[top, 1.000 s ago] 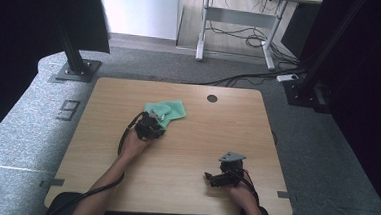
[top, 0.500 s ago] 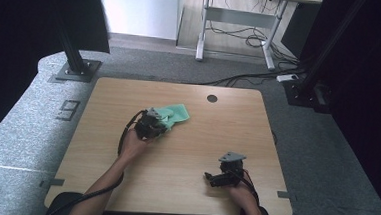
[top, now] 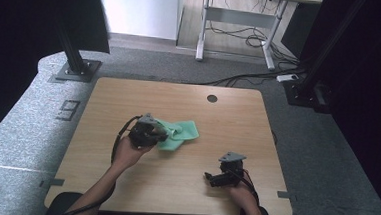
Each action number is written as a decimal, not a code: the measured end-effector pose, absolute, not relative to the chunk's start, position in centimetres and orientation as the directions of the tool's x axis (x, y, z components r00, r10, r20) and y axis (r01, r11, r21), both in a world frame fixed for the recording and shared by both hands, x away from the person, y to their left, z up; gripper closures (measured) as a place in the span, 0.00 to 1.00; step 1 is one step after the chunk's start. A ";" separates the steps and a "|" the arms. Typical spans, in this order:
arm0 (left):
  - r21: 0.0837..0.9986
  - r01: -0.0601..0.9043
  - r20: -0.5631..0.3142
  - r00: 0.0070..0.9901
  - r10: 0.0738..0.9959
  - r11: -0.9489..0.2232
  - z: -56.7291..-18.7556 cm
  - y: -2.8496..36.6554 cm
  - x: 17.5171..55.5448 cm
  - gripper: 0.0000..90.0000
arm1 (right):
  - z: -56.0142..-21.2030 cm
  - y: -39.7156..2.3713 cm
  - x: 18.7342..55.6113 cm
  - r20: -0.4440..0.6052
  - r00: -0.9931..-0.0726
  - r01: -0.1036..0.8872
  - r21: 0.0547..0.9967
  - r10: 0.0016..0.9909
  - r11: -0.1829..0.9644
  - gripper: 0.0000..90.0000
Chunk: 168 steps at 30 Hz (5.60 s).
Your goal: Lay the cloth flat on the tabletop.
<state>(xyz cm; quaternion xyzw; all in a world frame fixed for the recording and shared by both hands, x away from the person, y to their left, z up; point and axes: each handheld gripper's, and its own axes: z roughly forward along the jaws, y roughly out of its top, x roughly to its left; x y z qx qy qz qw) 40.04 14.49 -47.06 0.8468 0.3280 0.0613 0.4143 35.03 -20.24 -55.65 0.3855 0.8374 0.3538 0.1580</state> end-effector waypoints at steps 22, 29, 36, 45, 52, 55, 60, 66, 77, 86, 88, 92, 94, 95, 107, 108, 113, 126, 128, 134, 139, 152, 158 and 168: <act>0.691 0.613 -0.188 0.663 0.725 -0.382 -51.1 21.7 37.4 0.54 | -55.7 -20.2 35.0 0.008 -0.653 0.533 0.715 0.757 0.453 0.00; 0.738 0.542 -0.145 0.709 0.691 -0.402 -47.1 19.9 39.1 0.50 | -55.7 -20.2 35.0 0.008 -0.653 0.533 0.715 0.757 0.452 0.00; 0.741 0.515 -0.145 0.750 0.645 -0.432 -46.4 16.3 41.9 0.50 | -55.7 -20.2 35.0 0.007 -0.653 0.533 0.715 0.757 0.453 0.00; 0.676 0.479 -0.073 0.800 0.595 -0.560 -48.7 10.0 45.1 0.55 | -55.7 -20.2 35.0 0.008 -0.653 0.533 0.715 0.757 0.452 0.00; 0.611 0.484 0.004 0.790 0.613 -0.627 -50.9 9.1 46.6 0.79 | -55.7 -20.3 35.0 0.008 -0.653 0.533 0.716 0.757 0.452 0.00; 0.634 0.485 -0.006 0.782 0.623 -0.602 -50.3 9.9 46.7 0.96 | -55.7 -20.3 35.0 0.009 -0.653 0.533 0.716 0.757 0.451 0.00; 0.701 0.458 0.011 0.759 0.651 -0.547 -47.0 11.5 46.7 0.96 | -55.7 -20.3 35.1 0.006 -0.655 0.531 0.716 0.756 0.454 0.00; 0.753 0.474 0.006 0.688 0.725 -0.456 -44.0 15.2 47.8 0.96 | -55.7 -20.3 35.0 0.007 -0.653 0.531 0.717 0.757 0.452 0.00; 0.703 0.611 -0.019 0.527 0.849 -0.364 -47.0 21.9 50.0 0.96 | -55.7 -20.3 35.0 0.007 -0.654 0.531 0.716 0.757 0.452 0.00; 0.626 0.693 -0.019 0.472 0.881 -0.357 -50.6 24.1 50.4 0.91 | -55.7 -20.3 35.1 0.006 -0.654 0.531 0.716 0.756 0.453 0.00; 0.638 0.684 -0.018 0.472 0.882 -0.353 -50.7 24.3 50.2 0.75 | -55.7 -20.2 35.0 0.007 -0.653 0.531 0.717 0.757 0.451 0.00; 0.699 0.621 -0.041 0.529 0.847 -0.354 -49.2 23.3 49.6 0.40 | -55.7 -20.3 35.1 0.007 -0.654 0.531 0.716 0.756 0.453 0.00; 0.699 0.593 -0.027 0.581 0.814 -0.400 -48.4 22.1 49.3 0.38 | -55.7 -20.3 35.1 0.006 -0.655 0.531 0.716 0.756 0.454 0.00; 0.700 0.574 -0.009 0.602 0.798 -0.426 -48.1 21.4 49.1 0.33 | -55.7 -20.3 35.0 0.006 -0.655 0.531 0.715 0.756 0.454 0.00; 0.585 0.564 0.038 0.698 0.715 -0.583 -52.5 16.5 49.2 0.29 | -55.7 -20.3 35.0 0.007 -0.654 0.531 0.716 0.756 0.453 0.00; 0.578 0.569 0.037 0.698 0.715 -0.585 -52.9 16.5 49.1 0.29 | -55.7 -20.2 35.0 0.008 -0.654 0.532 0.716 0.757 0.452 0.00; 0.601 0.587 0.003 0.677 0.736 -0.542 -53.2 16.8 47.9 0.31 | -55.7 -20.3 35.0 0.008 -0.654 0.532 0.715 0.756 0.453 0.00; 0.592 0.553 0.007 0.724 0.690 -0.586 -52.4 15.0 42.2 0.33 | -55.7 -20.2 35.0 0.008 -0.654 0.533 0.715 0.757 0.453 0.00; 0.629 0.530 -0.035 0.750 0.660 -0.569 -51.5 14.2 41.9 0.36 | -55.7 -20.2 35.0 0.008 -0.654 0.533 0.714 0.757 0.453 0.00; 0.639 0.420 -0.048 0.858 0.511 -0.645 -51.0 8.8 40.6 0.45 | -55.7 -20.2 35.0 0.007 -0.653 0.533 0.715 0.757 0.453 0.00; 0.610 0.385 0.002 0.874 0.487 -0.693 -52.0 6.8 40.4 0.52 | -55.7 -20.2 35.0 0.008 -0.653 0.533 0.714 0.757 0.453 0.00; 0.675 0.423 -0.073 0.854 0.516 -0.605 -48.1 7.8 43.4 0.97 | -55.7 -20.3 35.0 0.006 -0.654 0.532 0.715 0.756 0.454 0.00; 0.689 0.434 -0.029 0.817 0.576 -0.580 -45.2 9.3 46.5 0.97 | -55.7 -20.3 35.0 0.006 -0.654 0.531 0.716 0.756 0.453 0.00; 0.678 0.507 -0.003 0.725 0.688 -0.531 -44.2 12.3 52.4 0.92 | -55.7 -20.3 35.0 0.007 -0.654 0.531 0.717 0.757 0.452 0.00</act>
